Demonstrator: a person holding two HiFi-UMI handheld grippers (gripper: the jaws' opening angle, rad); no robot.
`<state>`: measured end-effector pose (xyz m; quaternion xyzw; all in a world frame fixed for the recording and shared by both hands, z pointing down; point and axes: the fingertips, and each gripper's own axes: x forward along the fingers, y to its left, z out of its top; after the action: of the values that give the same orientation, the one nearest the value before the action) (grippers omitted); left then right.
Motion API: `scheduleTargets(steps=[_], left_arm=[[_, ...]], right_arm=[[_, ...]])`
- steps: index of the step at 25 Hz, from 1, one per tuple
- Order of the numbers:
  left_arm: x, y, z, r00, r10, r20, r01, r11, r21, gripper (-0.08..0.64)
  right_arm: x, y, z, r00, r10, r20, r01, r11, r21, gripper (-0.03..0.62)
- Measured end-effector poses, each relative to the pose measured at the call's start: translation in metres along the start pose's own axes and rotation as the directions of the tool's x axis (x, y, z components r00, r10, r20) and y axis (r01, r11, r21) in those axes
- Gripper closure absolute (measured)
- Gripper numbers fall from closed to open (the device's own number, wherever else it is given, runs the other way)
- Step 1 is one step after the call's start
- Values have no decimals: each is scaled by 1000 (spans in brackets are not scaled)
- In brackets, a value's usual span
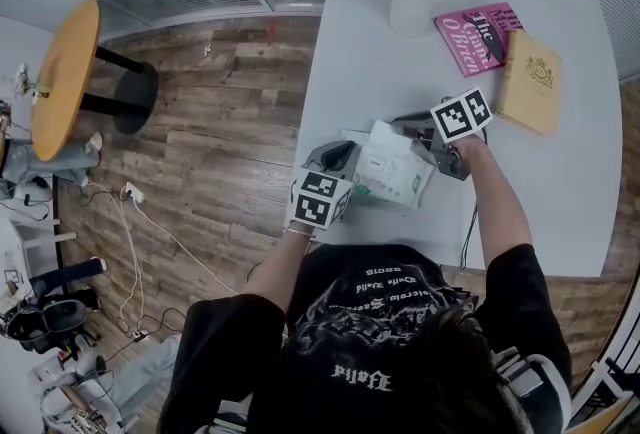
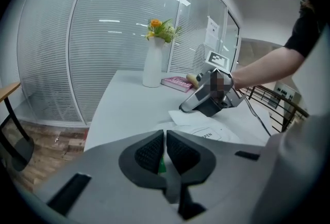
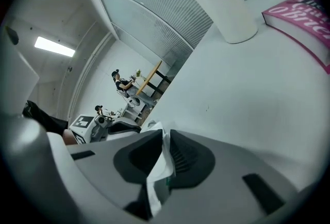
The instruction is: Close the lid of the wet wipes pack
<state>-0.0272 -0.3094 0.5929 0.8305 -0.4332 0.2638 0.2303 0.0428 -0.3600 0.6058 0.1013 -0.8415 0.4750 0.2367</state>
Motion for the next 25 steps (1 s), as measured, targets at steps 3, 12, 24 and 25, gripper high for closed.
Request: scheduleTargets(steps=[3, 12, 24, 25], left_arm=[[0, 1, 0, 1000, -2, 1, 2, 1000, -3, 540], [-1, 1, -2, 1000, -1, 4, 1, 1000, 3, 540], [-3, 0, -3, 1000, 4, 15, -4, 1000, 14, 540], [-2, 0, -4, 1000, 5, 15, -5, 1000, 13, 540]], right_arm=[[-1, 1, 2, 1000, 17, 10, -17, 1000, 16, 551], [-13, 19, 13, 996, 38, 77, -37, 999, -14, 571], [-23, 50, 9, 993, 28, 118, -22, 998, -55, 580], [-23, 52, 9, 993, 26, 116, -18, 998, -66, 580]])
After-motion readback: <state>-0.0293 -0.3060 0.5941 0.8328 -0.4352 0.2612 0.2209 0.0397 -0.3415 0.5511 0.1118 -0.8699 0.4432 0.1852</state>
